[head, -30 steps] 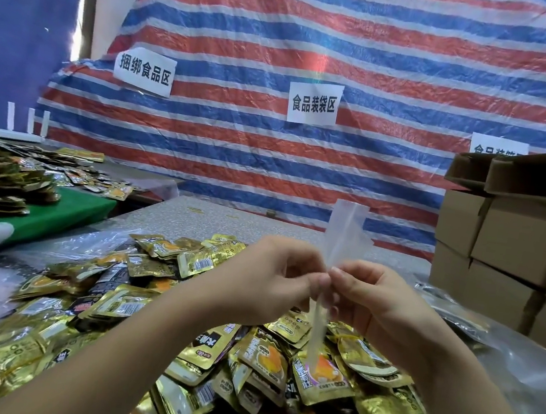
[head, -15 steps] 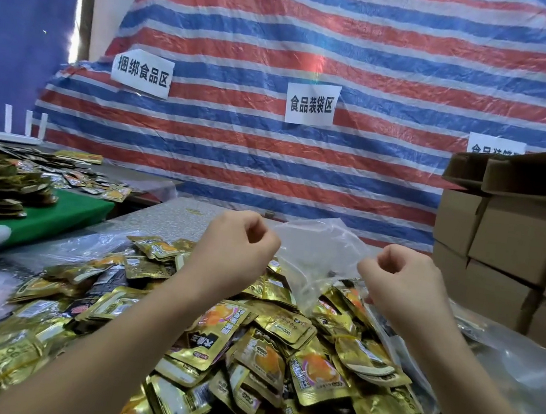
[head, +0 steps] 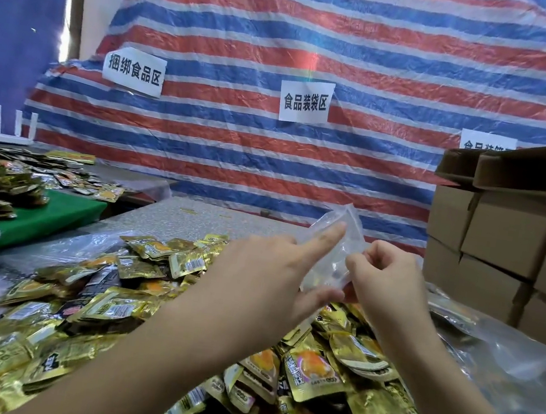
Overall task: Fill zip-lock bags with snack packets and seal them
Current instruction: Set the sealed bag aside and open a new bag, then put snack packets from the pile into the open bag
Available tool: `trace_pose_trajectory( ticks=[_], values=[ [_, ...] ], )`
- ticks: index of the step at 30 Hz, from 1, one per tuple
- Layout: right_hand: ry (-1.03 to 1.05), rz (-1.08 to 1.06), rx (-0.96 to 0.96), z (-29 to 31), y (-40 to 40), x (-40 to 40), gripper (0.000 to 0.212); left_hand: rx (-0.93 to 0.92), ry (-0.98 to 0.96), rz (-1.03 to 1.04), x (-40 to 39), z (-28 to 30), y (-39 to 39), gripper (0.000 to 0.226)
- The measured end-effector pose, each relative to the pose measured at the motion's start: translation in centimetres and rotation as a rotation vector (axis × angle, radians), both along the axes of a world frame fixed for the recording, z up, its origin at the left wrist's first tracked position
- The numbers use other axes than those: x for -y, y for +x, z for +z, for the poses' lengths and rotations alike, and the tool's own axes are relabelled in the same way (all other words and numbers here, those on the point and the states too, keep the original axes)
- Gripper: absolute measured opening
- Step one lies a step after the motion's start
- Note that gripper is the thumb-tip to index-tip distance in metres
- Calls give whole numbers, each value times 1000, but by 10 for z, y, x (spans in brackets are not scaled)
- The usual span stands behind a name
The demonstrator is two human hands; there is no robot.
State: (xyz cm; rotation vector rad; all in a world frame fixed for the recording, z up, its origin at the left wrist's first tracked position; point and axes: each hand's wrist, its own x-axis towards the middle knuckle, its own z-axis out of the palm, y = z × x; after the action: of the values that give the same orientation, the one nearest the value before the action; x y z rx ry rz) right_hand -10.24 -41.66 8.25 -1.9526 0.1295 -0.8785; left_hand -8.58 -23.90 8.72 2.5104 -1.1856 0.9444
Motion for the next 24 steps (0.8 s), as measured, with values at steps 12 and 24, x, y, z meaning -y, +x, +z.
trace_pose_trajectory(
  ticks=[12,24],
  values=[
    [357,253,-62,3,11,8,33,-73,-146,241,-7,1,27,17],
    [-887,-156,-848,-51,30,29,54,-34,-405,91,-28,14,40,25]
  ],
)
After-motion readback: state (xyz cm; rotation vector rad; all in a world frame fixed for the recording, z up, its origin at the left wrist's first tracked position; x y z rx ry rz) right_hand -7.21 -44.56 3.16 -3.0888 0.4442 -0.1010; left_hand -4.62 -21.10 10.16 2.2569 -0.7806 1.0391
